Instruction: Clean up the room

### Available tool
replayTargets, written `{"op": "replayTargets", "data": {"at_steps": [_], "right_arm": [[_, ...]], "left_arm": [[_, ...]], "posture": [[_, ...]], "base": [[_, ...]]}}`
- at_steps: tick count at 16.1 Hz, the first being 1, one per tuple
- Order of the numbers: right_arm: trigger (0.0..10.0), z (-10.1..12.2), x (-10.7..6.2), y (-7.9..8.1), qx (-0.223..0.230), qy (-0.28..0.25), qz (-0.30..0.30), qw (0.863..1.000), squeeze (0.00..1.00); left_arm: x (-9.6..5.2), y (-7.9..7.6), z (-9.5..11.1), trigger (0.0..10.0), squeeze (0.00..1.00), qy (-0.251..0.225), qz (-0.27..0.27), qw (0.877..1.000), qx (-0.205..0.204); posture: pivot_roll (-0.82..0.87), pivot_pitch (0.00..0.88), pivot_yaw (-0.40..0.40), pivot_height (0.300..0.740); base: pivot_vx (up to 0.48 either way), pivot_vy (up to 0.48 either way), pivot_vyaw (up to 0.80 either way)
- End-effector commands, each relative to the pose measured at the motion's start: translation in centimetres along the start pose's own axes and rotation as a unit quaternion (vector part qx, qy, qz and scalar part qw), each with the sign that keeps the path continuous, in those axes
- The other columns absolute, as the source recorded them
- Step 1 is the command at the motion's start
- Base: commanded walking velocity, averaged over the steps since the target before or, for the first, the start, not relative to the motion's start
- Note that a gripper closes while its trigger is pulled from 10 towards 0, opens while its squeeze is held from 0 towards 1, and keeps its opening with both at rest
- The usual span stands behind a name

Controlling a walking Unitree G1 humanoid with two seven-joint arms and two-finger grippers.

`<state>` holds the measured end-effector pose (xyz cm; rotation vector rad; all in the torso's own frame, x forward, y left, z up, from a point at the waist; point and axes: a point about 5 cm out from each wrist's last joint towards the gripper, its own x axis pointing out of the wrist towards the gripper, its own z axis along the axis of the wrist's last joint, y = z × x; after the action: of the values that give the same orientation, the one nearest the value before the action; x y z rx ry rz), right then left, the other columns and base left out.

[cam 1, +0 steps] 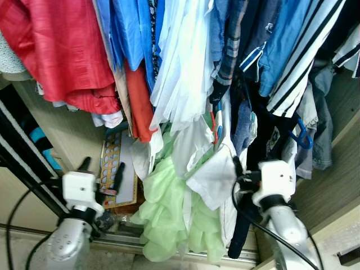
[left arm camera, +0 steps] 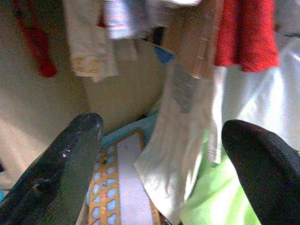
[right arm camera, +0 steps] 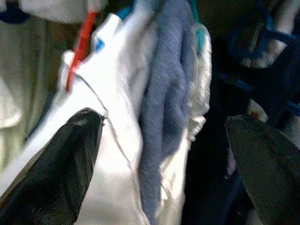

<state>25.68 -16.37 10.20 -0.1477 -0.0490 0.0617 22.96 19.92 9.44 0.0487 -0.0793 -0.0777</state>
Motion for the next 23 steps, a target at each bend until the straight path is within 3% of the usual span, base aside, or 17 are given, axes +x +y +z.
{"op": "replayTargets", "data": {"at_steps": [1,4,7,12,15,17,18,23], "right_arm": [[10.0,0.8,0.5,-0.3,0.006,-0.008,-0.006,1.0,0.0],[10.0,0.8,1.9,0.2,0.008,-0.012,0.004,1.0,0.0],[10.0,2.4,3.4,0.7,0.01,-0.034,0.014,0.999,0.0],[10.0,2.5,3.8,1.2,0.014,-0.036,0.029,0.999,0.0],[10.0,3.7,5.5,2.1,0.02,-0.055,0.048,0.997,0.0],[10.0,3.8,5.7,2.2,0.02,-0.056,0.051,0.997,0.0],[10.0,3.7,5.2,1.8,0.016,-0.056,0.049,0.997,0.0],[10.0,3.4,4.7,1.2,0.011,-0.053,0.041,0.998,0.0]], "left_arm": [[0.4,-0.1,0.7,10.0,0.0,-0.011,0.004,1.0,-0.002],[1.2,-1.8,0.7,10.0,0.0,-0.02,-0.011,1.0,0.004],[2.0,-2.2,1.5,10.0,0.0,-0.032,-0.003,0.999,-0.013],[2.4,-2.4,2.8,10.0,0.0,-0.057,-0.006,0.998,-0.004],[2.5,-2.5,3.3,10.0,0.0,-0.066,-0.005,0.998,0.001],[2.3,-2.3,3.3,10.0,0.0,-0.065,-0.001,0.998,0.0],[1.8,-3.2,2.5,10.0,0.0,-0.049,-0.01,0.999,-0.009],[2.4,-5.2,2.8,10.0,0.0,-0.053,-0.055,0.997,-0.019]], "posture": [[-0.05,0.0,0.01,0.74],[-0.04,0.0,-0.017,0.74],[-0.03,0.0,-0.031,0.74],[0.01,0.0,-0.054,0.74],[0.04,0.0,-0.082,0.74],[0.04,0.0,-0.084,0.74],[0.0,0.0,-0.066,0.74],[-0.01,0.0,-0.067,0.74]], "base": [[0.0,0.0,0.0],[0.0,0.0,0.0],[0.0,0.0,0.0],[0.0,0.0,0.0],[0.0,0.0,0.0],[0.0,0.0,0.0],[0.0,0.0,0.0],[0.0,0.0,0.0]]}}
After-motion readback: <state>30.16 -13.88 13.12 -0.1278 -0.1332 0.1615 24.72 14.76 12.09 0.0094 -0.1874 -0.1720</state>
